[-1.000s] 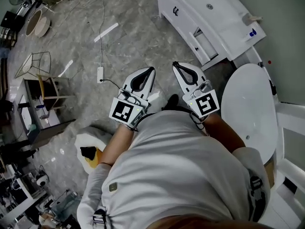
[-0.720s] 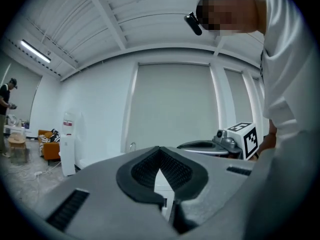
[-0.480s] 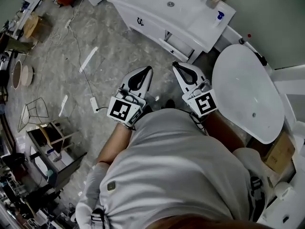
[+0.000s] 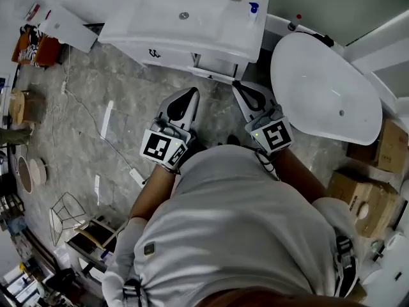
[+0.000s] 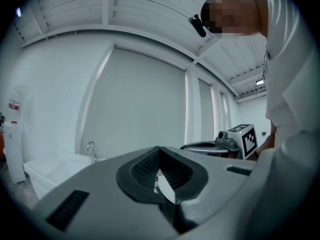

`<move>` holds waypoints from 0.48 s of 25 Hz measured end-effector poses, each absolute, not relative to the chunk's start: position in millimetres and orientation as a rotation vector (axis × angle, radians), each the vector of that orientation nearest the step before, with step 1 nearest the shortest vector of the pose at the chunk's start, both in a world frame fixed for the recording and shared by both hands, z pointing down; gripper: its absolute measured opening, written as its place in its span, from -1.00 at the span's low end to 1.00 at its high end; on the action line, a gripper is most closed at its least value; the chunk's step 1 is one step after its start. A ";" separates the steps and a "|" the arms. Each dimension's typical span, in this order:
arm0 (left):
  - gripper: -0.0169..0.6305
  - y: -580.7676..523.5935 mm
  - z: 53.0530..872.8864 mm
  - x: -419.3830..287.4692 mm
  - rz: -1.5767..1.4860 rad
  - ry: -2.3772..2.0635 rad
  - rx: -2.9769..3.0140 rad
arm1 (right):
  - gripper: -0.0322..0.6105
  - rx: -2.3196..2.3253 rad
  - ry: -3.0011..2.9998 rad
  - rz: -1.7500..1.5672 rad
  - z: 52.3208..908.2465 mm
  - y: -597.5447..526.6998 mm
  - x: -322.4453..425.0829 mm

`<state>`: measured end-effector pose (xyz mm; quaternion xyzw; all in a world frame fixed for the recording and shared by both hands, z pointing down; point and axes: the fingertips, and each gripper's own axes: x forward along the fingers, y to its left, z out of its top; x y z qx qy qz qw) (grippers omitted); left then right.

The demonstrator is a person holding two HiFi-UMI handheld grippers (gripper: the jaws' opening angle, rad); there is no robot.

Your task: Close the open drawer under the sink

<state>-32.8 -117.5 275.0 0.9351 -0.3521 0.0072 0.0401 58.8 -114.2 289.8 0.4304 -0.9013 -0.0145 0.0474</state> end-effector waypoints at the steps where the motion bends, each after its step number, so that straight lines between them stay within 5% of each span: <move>1: -0.92 -124.0 276.4 -36.5 0.025 -1.047 2.873 | -0.82 1.350 -2.731 -0.033 291.2 -119.1 56.9; 12: -0.92 -191.7 287.3 -132.3 0.017 -0.837 2.899 | -0.82 1.665 -2.547 -0.051 307.8 -169.5 -4.2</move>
